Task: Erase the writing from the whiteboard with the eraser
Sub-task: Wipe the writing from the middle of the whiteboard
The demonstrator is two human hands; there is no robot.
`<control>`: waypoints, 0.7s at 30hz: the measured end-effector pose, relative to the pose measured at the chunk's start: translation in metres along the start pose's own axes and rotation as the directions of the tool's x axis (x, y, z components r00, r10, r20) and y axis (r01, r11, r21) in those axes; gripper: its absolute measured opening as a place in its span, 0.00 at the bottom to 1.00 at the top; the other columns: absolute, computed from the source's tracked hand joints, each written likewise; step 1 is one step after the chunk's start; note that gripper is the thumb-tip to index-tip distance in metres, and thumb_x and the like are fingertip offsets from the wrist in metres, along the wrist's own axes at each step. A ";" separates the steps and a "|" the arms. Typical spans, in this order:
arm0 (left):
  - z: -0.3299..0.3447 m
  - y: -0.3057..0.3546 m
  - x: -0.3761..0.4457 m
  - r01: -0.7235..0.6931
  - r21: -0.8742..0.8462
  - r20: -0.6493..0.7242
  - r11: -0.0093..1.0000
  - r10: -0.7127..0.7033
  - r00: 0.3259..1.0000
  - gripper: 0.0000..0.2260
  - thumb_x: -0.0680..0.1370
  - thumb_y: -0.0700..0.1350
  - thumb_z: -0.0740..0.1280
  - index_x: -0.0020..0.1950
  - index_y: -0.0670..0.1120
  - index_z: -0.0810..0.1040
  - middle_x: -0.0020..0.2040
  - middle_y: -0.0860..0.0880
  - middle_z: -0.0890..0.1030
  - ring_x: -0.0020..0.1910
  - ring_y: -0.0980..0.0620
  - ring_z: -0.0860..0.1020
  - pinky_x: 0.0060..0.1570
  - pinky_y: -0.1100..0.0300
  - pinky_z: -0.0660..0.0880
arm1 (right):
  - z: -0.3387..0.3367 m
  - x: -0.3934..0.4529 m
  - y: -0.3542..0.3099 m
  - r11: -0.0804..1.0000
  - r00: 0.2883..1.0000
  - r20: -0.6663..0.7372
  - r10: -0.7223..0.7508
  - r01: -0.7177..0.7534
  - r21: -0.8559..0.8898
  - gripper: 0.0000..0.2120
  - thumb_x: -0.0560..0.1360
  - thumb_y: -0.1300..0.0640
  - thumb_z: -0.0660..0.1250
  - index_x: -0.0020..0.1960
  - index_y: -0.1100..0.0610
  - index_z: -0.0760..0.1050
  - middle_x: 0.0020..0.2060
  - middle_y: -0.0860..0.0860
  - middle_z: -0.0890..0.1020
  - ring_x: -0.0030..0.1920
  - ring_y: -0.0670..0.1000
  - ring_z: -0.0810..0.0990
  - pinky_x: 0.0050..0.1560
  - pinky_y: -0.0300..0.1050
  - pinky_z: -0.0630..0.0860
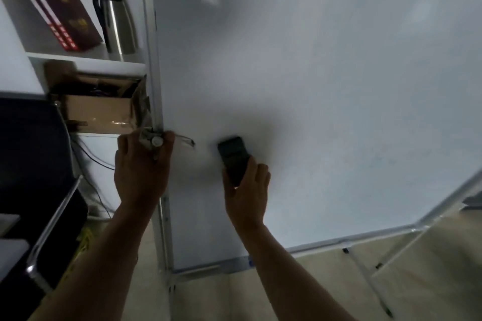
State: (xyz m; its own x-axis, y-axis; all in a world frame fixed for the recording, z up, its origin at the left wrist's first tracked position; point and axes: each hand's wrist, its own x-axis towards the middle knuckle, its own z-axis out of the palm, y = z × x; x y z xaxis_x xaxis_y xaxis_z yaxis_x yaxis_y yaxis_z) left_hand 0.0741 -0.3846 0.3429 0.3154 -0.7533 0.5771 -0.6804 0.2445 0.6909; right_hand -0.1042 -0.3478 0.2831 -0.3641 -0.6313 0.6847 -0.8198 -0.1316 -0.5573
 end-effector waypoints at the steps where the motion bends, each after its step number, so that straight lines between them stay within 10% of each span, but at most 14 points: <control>1: 0.001 -0.001 0.001 -0.009 0.004 -0.002 1.000 0.009 1.000 0.29 0.76 0.67 0.58 0.62 0.44 0.73 0.58 0.42 0.76 0.57 0.41 0.73 0.52 0.47 0.75 | 0.009 -0.007 -0.008 0.997 0.997 0.031 -0.071 0.072 -0.034 0.25 0.75 0.42 0.66 0.64 0.58 0.66 0.50 0.57 0.74 0.48 0.57 0.74 0.41 0.48 0.77; 6: 0.004 -0.002 0.004 -0.027 0.072 0.010 0.997 0.026 1.000 0.29 0.76 0.68 0.56 0.59 0.45 0.74 0.57 0.43 0.76 0.56 0.43 0.74 0.48 0.50 0.75 | 0.020 -0.018 -0.006 0.971 0.960 0.164 -0.228 0.236 -0.029 0.25 0.75 0.41 0.66 0.63 0.57 0.66 0.49 0.56 0.75 0.46 0.56 0.75 0.40 0.50 0.78; 14: 0.008 0.001 0.002 -0.064 0.035 -0.049 0.997 0.066 0.997 0.24 0.77 0.64 0.60 0.54 0.44 0.77 0.53 0.45 0.78 0.54 0.51 0.71 0.44 0.58 0.72 | -0.034 0.050 0.020 0.949 0.980 -0.062 0.190 -0.167 0.267 0.29 0.73 0.48 0.73 0.66 0.61 0.67 0.55 0.54 0.71 0.53 0.53 0.75 0.47 0.45 0.77; 18: 0.008 0.000 0.002 -0.056 0.025 -0.049 0.998 0.057 0.997 0.24 0.77 0.63 0.61 0.58 0.44 0.76 0.57 0.45 0.76 0.57 0.51 0.71 0.44 0.60 0.70 | 0.006 -0.009 0.018 0.894 0.930 0.207 0.303 -0.353 0.277 0.27 0.72 0.47 0.73 0.64 0.58 0.66 0.56 0.52 0.72 0.52 0.53 0.76 0.45 0.46 0.76; 21: 0.009 -0.002 0.004 -0.039 0.013 -0.024 0.999 0.039 0.999 0.27 0.76 0.66 0.59 0.60 0.45 0.76 0.59 0.46 0.75 0.56 0.52 0.72 0.45 0.60 0.71 | 0.026 -0.052 0.027 0.746 0.744 0.411 0.527 -0.637 0.197 0.27 0.73 0.47 0.73 0.63 0.57 0.65 0.57 0.54 0.75 0.55 0.58 0.76 0.47 0.48 0.73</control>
State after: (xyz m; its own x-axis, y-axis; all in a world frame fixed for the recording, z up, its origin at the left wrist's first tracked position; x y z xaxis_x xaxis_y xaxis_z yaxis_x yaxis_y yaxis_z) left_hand 0.0710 -0.3937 0.3402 0.3042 -0.7286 0.6137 -0.7007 0.2653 0.6623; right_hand -0.0961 -0.3383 0.2207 -0.5215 -0.8529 0.0231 -0.2924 0.1531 -0.9440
